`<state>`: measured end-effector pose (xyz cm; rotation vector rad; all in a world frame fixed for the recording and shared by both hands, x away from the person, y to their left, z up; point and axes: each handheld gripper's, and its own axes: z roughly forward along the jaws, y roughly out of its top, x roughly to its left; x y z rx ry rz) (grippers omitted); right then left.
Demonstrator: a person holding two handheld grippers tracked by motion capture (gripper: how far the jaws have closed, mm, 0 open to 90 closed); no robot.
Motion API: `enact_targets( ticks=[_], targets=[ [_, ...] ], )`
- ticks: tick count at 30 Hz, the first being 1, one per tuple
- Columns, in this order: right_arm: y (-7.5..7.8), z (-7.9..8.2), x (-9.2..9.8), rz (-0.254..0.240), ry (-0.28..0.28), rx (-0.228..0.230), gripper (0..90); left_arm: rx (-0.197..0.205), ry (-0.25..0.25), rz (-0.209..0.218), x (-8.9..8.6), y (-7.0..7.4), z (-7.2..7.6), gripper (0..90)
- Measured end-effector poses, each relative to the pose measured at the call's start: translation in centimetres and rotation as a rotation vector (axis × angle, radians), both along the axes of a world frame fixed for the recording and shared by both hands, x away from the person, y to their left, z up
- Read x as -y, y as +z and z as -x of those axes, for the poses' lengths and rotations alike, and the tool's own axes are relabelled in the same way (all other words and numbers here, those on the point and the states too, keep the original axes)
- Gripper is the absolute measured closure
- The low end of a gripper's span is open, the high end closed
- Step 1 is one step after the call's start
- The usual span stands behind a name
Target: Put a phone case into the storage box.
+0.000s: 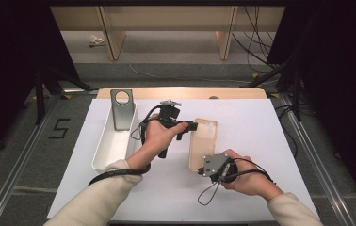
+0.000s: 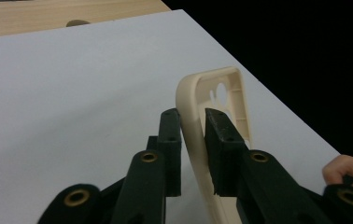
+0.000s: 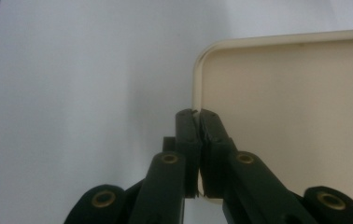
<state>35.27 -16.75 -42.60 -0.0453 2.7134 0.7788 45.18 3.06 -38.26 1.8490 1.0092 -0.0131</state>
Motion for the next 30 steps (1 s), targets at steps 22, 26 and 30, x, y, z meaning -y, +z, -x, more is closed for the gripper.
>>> enact_targets(
  ticks=[22,26,30],
  targets=[
    [0.6,-0.7,1.2,-0.198,-0.191,0.005,37.6,0.228,0.014,-0.027,-1.1,2.2,1.0,83.6],
    [0.7,-0.8,1.8,-0.262,-0.237,-0.010,30.1,0.246,0.034,-0.015,-2.1,2.6,1.1,83.6],
    [0.9,-0.8,2.5,-0.322,-0.287,-0.014,24.3,0.260,0.049,-0.009,-3.2,2.9,1.1,83.6]
  ],
)
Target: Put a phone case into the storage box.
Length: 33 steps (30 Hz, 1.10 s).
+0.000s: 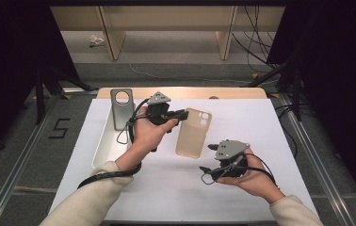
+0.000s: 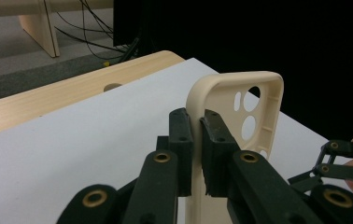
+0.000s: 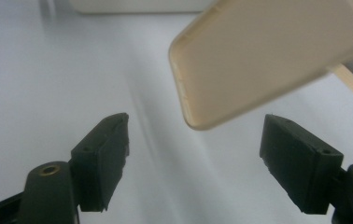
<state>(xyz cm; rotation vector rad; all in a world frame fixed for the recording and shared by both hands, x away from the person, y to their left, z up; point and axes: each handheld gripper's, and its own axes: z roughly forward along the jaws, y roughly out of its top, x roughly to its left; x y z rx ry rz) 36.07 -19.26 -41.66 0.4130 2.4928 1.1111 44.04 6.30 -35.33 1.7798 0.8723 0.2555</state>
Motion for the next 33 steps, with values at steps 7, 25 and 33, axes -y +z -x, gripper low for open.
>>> enact_targets(
  ticks=[7,25,33],
  targets=[
    [0.1,-0.3,1.0,-0.049,-0.052,-0.013,20.6,0.024,0.030,-0.001,-1.8,0.3,0.1,83.6],
    [0.1,-0.6,2.6,-0.126,-0.141,-0.029,17.6,0.059,0.071,0.009,-4.7,1.2,0.5,83.6],
    [0.2,-0.6,3.5,-0.162,-0.180,-0.035,17.6,0.064,0.084,0.014,-5.7,1.6,0.5,83.6]
  ],
)
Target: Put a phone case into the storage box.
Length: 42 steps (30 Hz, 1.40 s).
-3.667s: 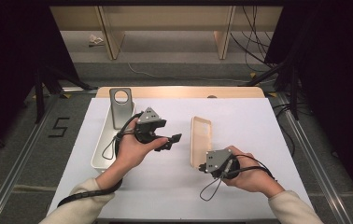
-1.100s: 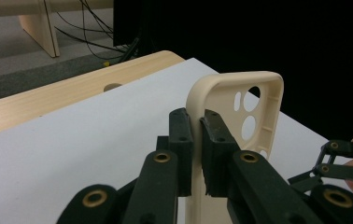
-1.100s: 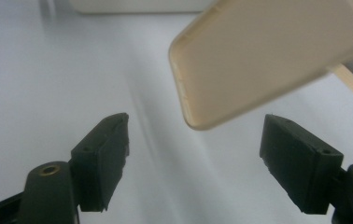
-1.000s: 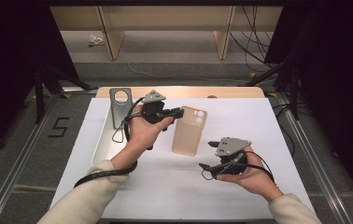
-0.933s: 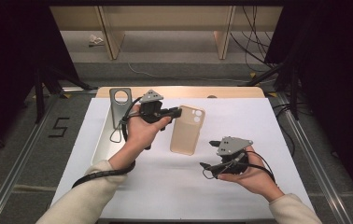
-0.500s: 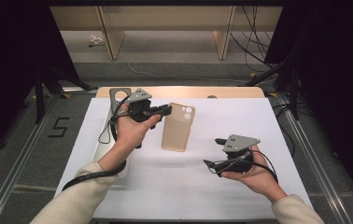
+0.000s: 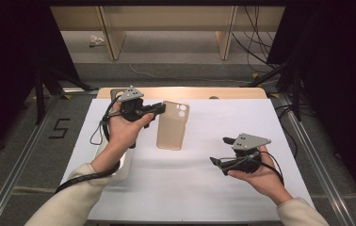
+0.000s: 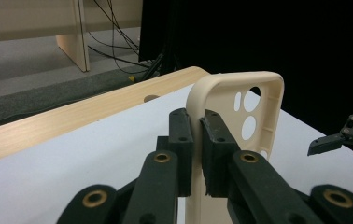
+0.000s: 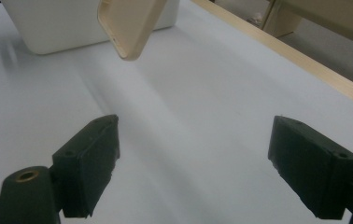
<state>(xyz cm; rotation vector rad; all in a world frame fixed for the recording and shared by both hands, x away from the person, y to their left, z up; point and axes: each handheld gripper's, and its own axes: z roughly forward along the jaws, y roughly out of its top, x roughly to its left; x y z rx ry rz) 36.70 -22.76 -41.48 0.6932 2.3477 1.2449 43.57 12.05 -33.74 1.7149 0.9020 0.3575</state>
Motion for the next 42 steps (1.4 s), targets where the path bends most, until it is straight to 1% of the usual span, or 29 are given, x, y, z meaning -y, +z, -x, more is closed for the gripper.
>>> enact_targets(
  ticks=[3,8,11,14,15,19,23,28,30,39,42],
  targets=[
    [0.0,0.1,0.2,-0.001,-0.007,-0.001,17.5,0.005,0.008,0.007,-0.4,0.3,0.0,83.6],
    [0.0,0.0,0.6,-0.011,-0.022,0.002,17.6,0.010,0.015,0.001,-1.0,0.5,0.0,83.6],
    [0.0,0.0,0.8,-0.018,-0.033,0.005,17.6,0.009,0.024,0.006,-1.4,0.5,0.0,83.6],
    [-0.1,0.0,1.0,-0.006,-0.039,0.010,17.6,0.012,0.027,0.009,-1.7,0.6,-0.1,83.5],
    [-0.1,0.0,1.1,-0.018,-0.044,0.003,17.6,0.013,0.027,0.007,-1.8,0.6,-0.1,83.6],
    [0.0,0.0,1.4,-0.022,-0.057,0.009,17.6,0.014,0.035,0.007,-2.2,0.7,-0.1,83.6],
    [-0.2,0.0,1.6,-0.010,-0.061,0.006,17.6,0.016,0.044,0.013,-2.8,0.9,-0.1,83.5],
    [-0.2,0.1,1.8,-0.015,-0.069,0.006,17.3,0.026,0.048,0.010,-3.4,1.1,-0.2,83.5],
    [-0.2,0.1,1.8,-0.008,-0.069,0.006,17.2,0.028,0.052,0.009,-3.7,1.2,-0.2,83.6],
    [-0.3,0.2,2.1,-0.019,-0.082,0.002,17.2,0.033,0.075,0.003,-5.3,1.3,-0.4,83.5],
    [-0.4,0.2,2.1,-0.017,-0.083,0.000,17.2,0.031,0.086,0.009,-5.7,1.3,-0.5,83.6]
  ],
)
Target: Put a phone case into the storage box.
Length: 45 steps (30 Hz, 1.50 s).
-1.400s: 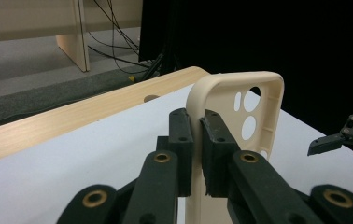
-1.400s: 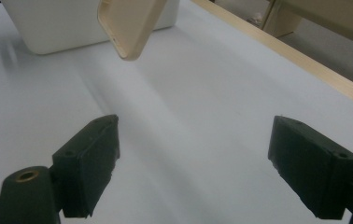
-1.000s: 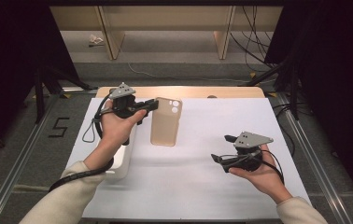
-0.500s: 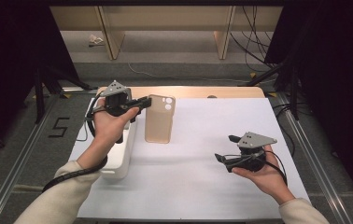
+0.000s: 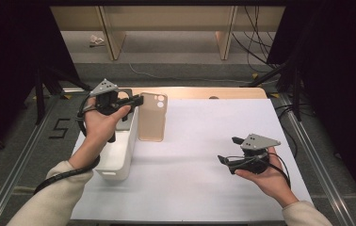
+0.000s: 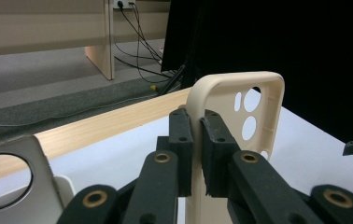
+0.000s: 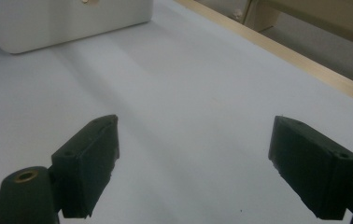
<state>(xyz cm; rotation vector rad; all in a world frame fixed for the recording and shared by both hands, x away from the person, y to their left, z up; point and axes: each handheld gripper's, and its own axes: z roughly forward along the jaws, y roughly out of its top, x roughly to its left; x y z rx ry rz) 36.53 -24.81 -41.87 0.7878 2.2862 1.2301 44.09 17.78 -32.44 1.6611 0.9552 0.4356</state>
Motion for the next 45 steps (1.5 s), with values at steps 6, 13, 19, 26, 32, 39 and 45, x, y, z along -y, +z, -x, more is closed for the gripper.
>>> enact_targets(
  ticks=[6,13,19,26,32,39,45],
  targets=[
    [0.0,0.0,0.1,-0.006,-0.005,0.005,17.1,-0.001,0.016,-0.002,-0.8,0.0,-0.2,83.6],
    [0.0,0.0,0.1,-0.001,-0.002,0.001,17.0,-0.001,0.037,0.002,-1.7,0.3,-0.5,83.6],
    [0.0,-0.1,0.1,-0.007,-0.009,0.002,17.0,0.001,0.050,0.006,-2.6,0.5,-0.8,83.6],
    [0.0,-0.1,0.2,-0.011,-0.011,0.005,17.0,0.005,0.072,-0.003,-3.6,1.0,-1.2,83.6],
    [0.0,-0.1,0.2,-0.009,-0.013,0.003,17.0,0.013,0.091,-0.011,-4.7,1.5,-1.7,83.6],
    [0.0,-0.1,0.2,-0.012,-0.014,0.002,17.0,0.025,0.112,-0.027,-5.5,1.9,-2.0,83.6],
    [0.0,-0.1,0.2,-0.014,-0.013,0.002,17.0,0.029,0.127,-0.030,-6.3,1.9,-2.4,83.6]
  ],
)
